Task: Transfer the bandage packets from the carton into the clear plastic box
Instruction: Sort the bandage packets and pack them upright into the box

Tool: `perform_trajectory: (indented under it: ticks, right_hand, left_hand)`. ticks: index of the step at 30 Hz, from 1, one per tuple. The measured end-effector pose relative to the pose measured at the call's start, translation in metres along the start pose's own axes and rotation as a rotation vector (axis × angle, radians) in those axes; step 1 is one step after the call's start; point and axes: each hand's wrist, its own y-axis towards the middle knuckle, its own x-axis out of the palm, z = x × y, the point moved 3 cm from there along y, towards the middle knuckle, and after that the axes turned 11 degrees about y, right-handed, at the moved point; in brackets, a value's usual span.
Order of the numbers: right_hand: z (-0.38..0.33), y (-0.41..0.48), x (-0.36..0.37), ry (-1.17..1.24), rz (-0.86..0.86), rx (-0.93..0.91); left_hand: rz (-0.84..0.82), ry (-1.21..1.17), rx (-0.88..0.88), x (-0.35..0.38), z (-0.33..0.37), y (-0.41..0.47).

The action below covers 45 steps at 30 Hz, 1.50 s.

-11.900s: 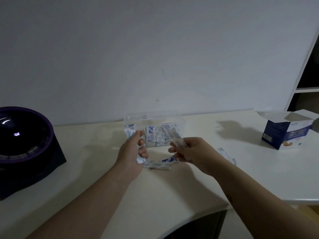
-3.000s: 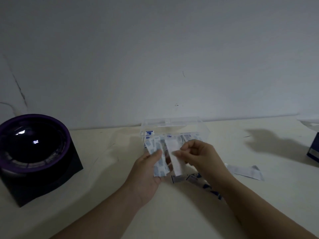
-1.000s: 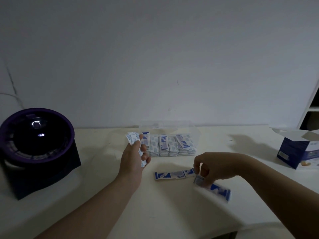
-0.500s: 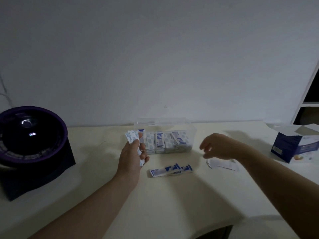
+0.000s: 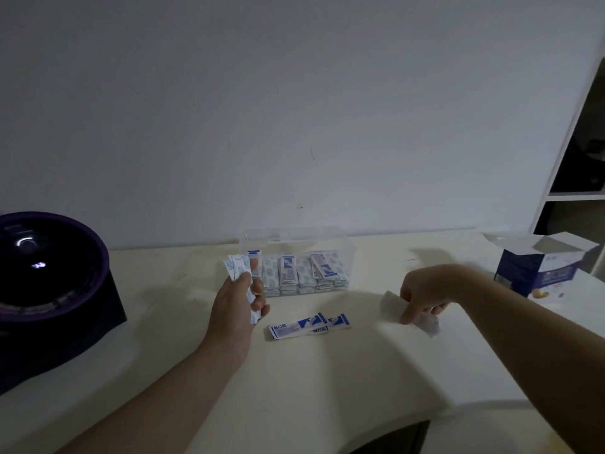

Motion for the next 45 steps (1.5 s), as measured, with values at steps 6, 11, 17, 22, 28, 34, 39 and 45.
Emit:
perform_trajectory:
  ticks: [6,11,17,22,28,34,39,45]
  right_hand:
    - [-0.044,-0.021,-0.006,0.196,0.35,-0.396]
    - [-0.113,-0.031,0.033,0.224,0.435,-0.696]
    - [-0.115,-0.021,0.046,0.28,0.092,-0.618]
    - [-0.115,-0.034,0.01,0.497,0.317,-0.698]
    - [-0.152,-0.049,0.027,0.244,0.339,-0.902]
    - [-0.152,-0.042,0.029,0.188,0.421,-0.999]
    - [-0.151,-0.049,0.015,0.228,0.459,-1.0]
    - [-0.14,-0.037,0.011,0.16,0.288,-0.742]
  left_hand:
    - [0.004,-0.023,0.007,0.0,0.002,0.002]
    - [0.026,-0.041,0.014,-0.001,0.004,0.002]
    - [0.03,-0.017,0.021,-0.002,0.007,0.003]
    - [0.004,-0.069,-0.021,0.0,0.004,0.006]
    - [-0.208,-0.094,-0.191,0.017,0.006,-0.004]
    - [-0.399,0.022,-0.165,0.023,0.004,-0.009]
    - [-0.399,0.019,-0.096,0.021,0.021,-0.01]
    - [-0.096,0.015,-0.07,-0.001,0.024,0.005]
